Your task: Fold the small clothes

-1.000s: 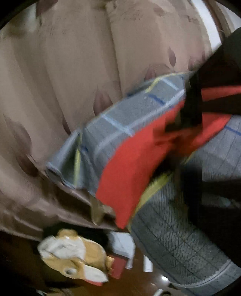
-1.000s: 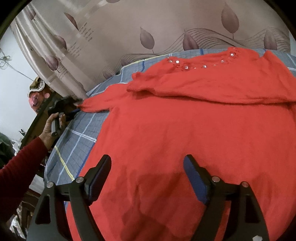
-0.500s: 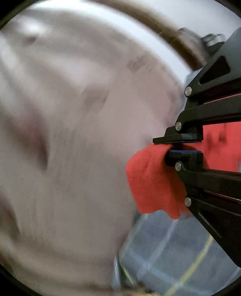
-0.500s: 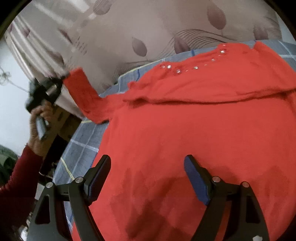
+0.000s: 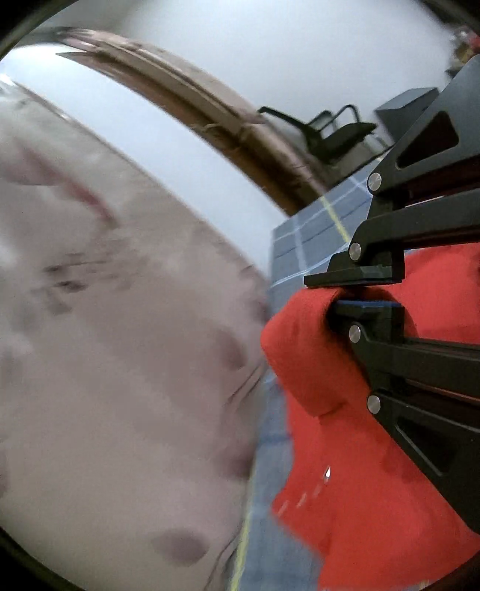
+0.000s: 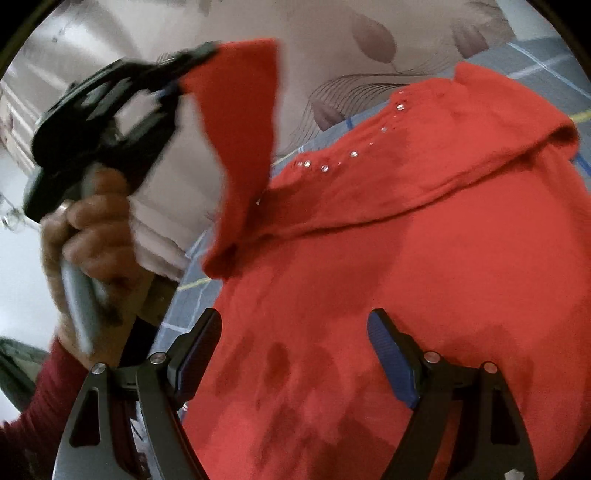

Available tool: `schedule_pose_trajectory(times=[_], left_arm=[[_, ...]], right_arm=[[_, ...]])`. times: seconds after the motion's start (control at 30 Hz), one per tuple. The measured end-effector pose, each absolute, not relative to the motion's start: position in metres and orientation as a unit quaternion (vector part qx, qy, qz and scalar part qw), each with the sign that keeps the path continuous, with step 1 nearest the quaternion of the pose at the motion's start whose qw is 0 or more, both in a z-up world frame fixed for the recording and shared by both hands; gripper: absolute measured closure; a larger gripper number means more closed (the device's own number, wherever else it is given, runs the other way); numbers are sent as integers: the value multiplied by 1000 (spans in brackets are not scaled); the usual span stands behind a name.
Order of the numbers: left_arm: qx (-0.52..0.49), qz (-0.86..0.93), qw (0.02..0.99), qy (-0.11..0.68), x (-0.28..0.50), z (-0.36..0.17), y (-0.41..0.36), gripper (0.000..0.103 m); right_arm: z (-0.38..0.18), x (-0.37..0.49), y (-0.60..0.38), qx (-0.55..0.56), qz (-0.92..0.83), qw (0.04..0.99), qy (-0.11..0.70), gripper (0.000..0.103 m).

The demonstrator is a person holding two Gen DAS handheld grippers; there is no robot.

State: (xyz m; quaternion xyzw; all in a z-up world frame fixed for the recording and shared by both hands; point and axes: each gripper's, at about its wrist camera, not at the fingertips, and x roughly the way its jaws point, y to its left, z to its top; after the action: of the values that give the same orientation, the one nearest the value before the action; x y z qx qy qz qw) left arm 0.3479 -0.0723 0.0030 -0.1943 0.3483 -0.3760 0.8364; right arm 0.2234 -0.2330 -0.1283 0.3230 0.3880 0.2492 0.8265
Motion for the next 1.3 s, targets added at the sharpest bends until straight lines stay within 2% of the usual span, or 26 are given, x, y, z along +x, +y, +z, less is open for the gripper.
schedule_pose_trajectory(times=[0.07, 0.13, 0.2, 0.27, 0.37, 0.43, 0.47, 0.6, 0.7, 0.8, 0.9, 0.93, 0.97, 1.0, 1.03, 1.07, 1.17, 1.3], left_arm=[[-198, -385, 822, 370, 353, -18, -92, 88], [-209, -380, 803, 408, 359, -42, -101, 65], [-253, -379, 783, 423, 359, -52, -89, 60], [-292, -373, 782, 405, 354, -51, -68, 44], [-330, -348, 804, 352, 343, -35, -16, 33], [-328, -310, 830, 326, 334, -29, 13, 17], [-319, -285, 846, 319, 330, -27, 21, 15], [-262, -190, 892, 316, 299, -54, 45, 14], [-231, -172, 895, 340, 289, -87, 44, 14], [-262, -177, 879, 357, 286, -113, 48, 14], [-281, -178, 882, 333, 280, -113, 60, 14], [-284, -180, 880, 335, 280, -115, 61, 14], [-288, -180, 877, 340, 282, -117, 62, 14], [-293, -176, 875, 343, 284, -119, 64, 14], [-297, -176, 874, 341, 284, -120, 65, 14], [-299, -176, 874, 340, 282, -120, 66, 14], [-302, -176, 874, 339, 279, -118, 66, 14], [-297, -173, 874, 343, 278, -116, 67, 14]], right_arm=[[-130, 223, -239, 339, 253, 821, 383, 24], [-129, 223, -241, 338, 246, 822, 387, 24], [-127, 222, -240, 329, 251, 821, 394, 24], [-121, 220, -245, 325, 248, 827, 387, 23], [-114, 229, -262, 324, 229, 834, 383, 21], [-108, 239, -275, 325, 212, 839, 381, 21], [-106, 246, -280, 323, 202, 842, 381, 21], [-91, 274, -284, 301, 178, 854, 385, 21], [-82, 295, -264, 214, 145, 877, 405, 21], [-83, 303, -244, 119, 122, 886, 431, 21], [-90, 320, -218, 26, 93, 891, 443, 22], [-92, 326, -209, -8, 83, 892, 444, 25], [-95, 332, -204, -35, 77, 892, 445, 42], [-99, 339, -202, -54, 67, 888, 452, 62], [-101, 344, -210, -49, 54, 884, 461, 98], [-96, 351, -230, 5, 50, 888, 457, 95], [-87, 354, -305, 190, 48, 882, 429, 95], [-112, 344, -358, 312, 82, 843, 430, 89]])
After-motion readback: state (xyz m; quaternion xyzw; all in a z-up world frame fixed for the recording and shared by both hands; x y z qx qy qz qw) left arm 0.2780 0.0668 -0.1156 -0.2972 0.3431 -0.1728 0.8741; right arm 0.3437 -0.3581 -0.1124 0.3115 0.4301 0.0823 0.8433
